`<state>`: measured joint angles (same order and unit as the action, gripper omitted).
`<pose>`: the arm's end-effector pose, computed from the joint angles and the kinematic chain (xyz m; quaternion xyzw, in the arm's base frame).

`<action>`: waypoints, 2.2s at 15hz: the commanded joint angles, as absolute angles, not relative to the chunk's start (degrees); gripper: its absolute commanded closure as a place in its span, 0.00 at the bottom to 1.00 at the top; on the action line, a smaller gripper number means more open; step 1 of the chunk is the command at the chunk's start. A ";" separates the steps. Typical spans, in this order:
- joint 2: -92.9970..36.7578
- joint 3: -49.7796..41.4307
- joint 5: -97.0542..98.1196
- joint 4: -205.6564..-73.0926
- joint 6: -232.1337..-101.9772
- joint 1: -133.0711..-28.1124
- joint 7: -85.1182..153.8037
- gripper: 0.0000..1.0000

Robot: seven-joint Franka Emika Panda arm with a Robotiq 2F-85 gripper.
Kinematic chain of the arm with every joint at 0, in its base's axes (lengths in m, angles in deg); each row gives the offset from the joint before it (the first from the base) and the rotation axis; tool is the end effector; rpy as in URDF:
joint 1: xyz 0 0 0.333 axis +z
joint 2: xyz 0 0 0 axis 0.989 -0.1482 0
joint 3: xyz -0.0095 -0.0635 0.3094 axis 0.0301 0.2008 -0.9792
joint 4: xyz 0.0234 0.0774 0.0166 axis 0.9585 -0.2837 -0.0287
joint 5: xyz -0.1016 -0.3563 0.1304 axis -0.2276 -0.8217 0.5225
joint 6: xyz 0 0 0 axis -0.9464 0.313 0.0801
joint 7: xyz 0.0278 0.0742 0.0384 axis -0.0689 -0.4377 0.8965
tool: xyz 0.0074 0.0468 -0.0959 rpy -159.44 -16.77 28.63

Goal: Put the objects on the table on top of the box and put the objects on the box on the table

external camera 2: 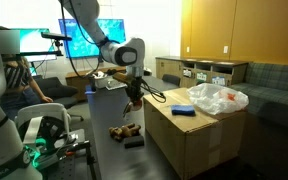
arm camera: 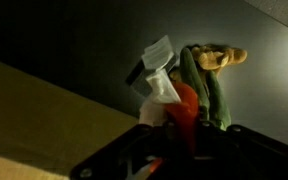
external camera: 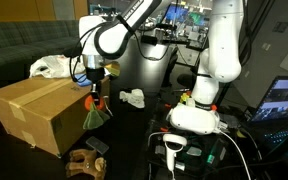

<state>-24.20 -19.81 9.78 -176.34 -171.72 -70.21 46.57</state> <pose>0.4912 0.2089 0.2636 -0.9736 -0.2200 0.0294 0.0535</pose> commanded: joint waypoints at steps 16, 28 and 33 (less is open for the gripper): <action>-24.85 -21.99 12.43 -182.25 -174.27 -68.72 52.91 0.97; -44.37 -25.46 9.94 -154.17 -157.79 -69.23 62.97 0.97; -49.66 -25.81 9.92 -146.00 -154.44 -68.82 62.73 0.97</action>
<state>-45.60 -25.02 10.24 -152.40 -157.48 -68.70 62.24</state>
